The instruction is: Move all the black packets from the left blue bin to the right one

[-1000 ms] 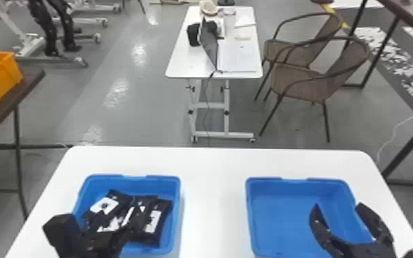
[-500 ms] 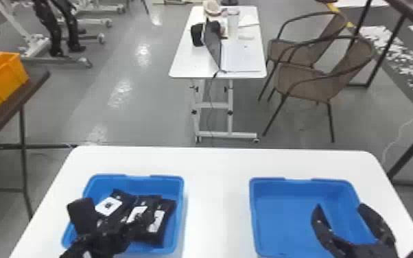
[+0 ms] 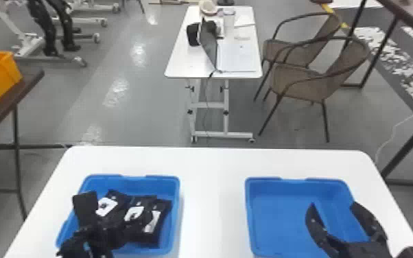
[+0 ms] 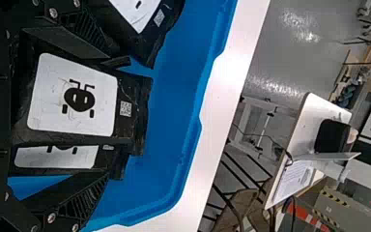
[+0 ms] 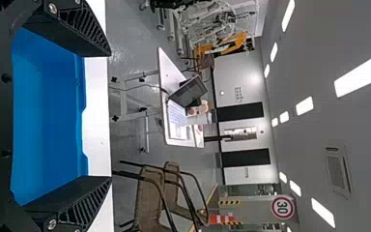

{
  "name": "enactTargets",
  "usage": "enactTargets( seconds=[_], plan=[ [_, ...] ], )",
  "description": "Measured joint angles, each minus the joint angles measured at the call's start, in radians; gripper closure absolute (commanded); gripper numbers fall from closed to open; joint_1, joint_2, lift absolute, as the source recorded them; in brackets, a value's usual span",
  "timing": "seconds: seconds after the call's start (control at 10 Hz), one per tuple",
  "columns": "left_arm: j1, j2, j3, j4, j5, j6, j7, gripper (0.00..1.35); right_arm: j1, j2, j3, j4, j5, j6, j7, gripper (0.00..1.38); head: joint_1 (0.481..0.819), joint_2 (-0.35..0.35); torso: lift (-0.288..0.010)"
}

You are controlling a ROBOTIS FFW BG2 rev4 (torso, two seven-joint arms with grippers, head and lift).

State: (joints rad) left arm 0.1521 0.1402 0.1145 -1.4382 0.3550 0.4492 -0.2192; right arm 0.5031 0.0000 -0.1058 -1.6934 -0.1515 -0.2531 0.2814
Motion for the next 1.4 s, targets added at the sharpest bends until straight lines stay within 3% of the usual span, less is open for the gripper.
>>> enactTargets(
  seconds=[0.1,0.2,0.3,0.5,0.6,1.0,1.2,1.4],
  plan=[
    [-0.020,-0.002,-0.005,0.041,0.000,0.001,-0.029,0.21,0.000,0.000,0.000,0.002,-0.004,0.000,0.001,0.10,0.695,0.033,0.000],
    [-0.042,-0.003,-0.012,0.078,-0.015,0.002,-0.052,0.38,-0.002,0.000,0.000,0.003,-0.007,0.000,0.002,0.10,0.695,0.027,0.000],
    [-0.055,-0.004,-0.015,0.097,-0.027,0.002,-0.056,0.72,-0.003,0.000,0.000,0.006,-0.011,0.000,0.005,0.10,0.695,0.024,0.000],
    [-0.063,-0.006,-0.002,0.105,-0.017,0.003,-0.087,0.83,-0.005,0.000,0.000,0.010,-0.016,0.002,0.005,0.10,0.695,0.022,0.000],
    [-0.064,-0.004,0.008,0.108,-0.005,0.010,-0.110,1.13,-0.004,0.000,0.000,0.012,-0.020,0.004,0.005,0.10,0.695,0.021,0.000],
    [-0.043,-0.002,0.026,0.096,-0.003,-0.041,-0.198,1.17,-0.008,0.000,0.001,0.015,-0.026,0.005,0.009,0.10,0.695,0.022,0.000],
    [-0.001,0.004,0.032,-0.036,-0.019,-0.033,-0.253,1.17,-0.016,0.000,0.004,0.014,-0.034,0.005,0.010,0.10,0.695,0.010,0.000],
    [0.033,0.013,0.016,-0.231,-0.061,0.038,-0.286,1.17,-0.025,0.000,0.006,0.009,-0.063,0.005,0.016,0.10,0.695,-0.015,0.000]
  ],
)
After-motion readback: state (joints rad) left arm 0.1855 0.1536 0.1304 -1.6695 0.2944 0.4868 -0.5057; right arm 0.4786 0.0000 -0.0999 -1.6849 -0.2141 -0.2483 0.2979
